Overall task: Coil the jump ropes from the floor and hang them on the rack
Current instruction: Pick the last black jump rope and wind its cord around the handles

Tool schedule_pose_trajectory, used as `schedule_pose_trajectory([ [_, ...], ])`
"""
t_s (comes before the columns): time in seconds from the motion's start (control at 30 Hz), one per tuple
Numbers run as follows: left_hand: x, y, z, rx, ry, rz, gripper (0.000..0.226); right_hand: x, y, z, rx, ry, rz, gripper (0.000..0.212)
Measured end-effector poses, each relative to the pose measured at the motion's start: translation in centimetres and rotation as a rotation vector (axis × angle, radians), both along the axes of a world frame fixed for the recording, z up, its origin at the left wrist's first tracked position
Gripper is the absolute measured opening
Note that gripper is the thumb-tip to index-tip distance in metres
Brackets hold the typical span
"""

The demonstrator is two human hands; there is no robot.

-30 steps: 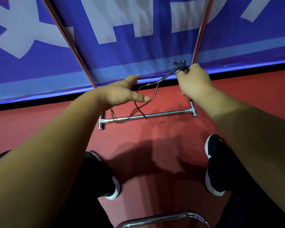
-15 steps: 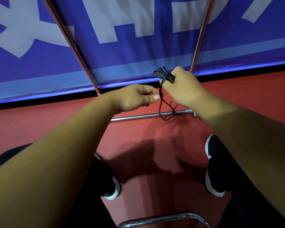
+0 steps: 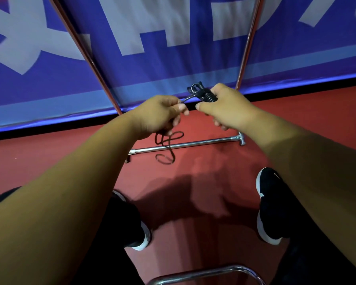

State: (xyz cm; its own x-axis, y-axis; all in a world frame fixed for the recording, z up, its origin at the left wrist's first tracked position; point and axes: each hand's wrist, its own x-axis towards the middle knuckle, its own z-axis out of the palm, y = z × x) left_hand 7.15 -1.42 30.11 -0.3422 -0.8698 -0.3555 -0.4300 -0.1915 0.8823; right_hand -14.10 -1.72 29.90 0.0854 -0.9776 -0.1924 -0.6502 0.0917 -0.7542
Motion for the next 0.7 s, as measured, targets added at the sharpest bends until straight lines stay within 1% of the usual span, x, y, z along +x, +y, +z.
schedule_pose_trajectory([
  [0.03, 0.1, -0.2, -0.1, -0.012, 0.021, 0.055, 0.027, 0.1, 0.1, 0.0, 0.045, -0.059, 0.013, 0.037],
  [0.1, 0.1, -0.4, 0.0, 0.021, 0.161, 0.097, 0.029, 0.5, 0.1, 0.1, 0.138, -0.243, -0.015, 0.049],
  [0.17, 0.1, -0.4, 0.2, 0.065, 0.289, 0.052, 0.036, 0.6, 0.0, 0.4, 0.216, -0.422, -0.119, 0.063],
  [0.23, 0.1, -0.5, 0.3, 0.057, 0.319, -0.01, 0.037, 0.5, -0.2, 0.5, 0.267, -0.538, -0.192, 0.064],
  [0.3, 0.3, -0.4, 0.3, 0.028, 0.262, -0.056, 0.031, 0.4, -0.4, 0.4, 0.307, -0.586, -0.209, 0.057],
  [0.4, 0.6, -0.3, 0.3, 0.036, 0.14, -0.083, 0.023, 0.3, -0.4, 0.4, 0.343, -0.608, -0.201, 0.044],
  [0.53, 0.9, -0.5, 0.3, 0.045, 0.023, -0.052, 0.015, 0.6, -0.1, 0.6, 0.381, -0.641, -0.157, 0.038],
  [0.63, 1.2, -0.5, 0.4, -0.007, -0.118, -0.051, 0.012, 0.9, 0.5, 0.6, 0.409, -0.634, -0.083, 0.03],
  [0.7, 1.0, -0.3, 0.5, -0.038, -0.237, -0.045, 0.018, 1.1, 0.8, 0.6, 0.425, -0.619, -0.038, 0.027],
])
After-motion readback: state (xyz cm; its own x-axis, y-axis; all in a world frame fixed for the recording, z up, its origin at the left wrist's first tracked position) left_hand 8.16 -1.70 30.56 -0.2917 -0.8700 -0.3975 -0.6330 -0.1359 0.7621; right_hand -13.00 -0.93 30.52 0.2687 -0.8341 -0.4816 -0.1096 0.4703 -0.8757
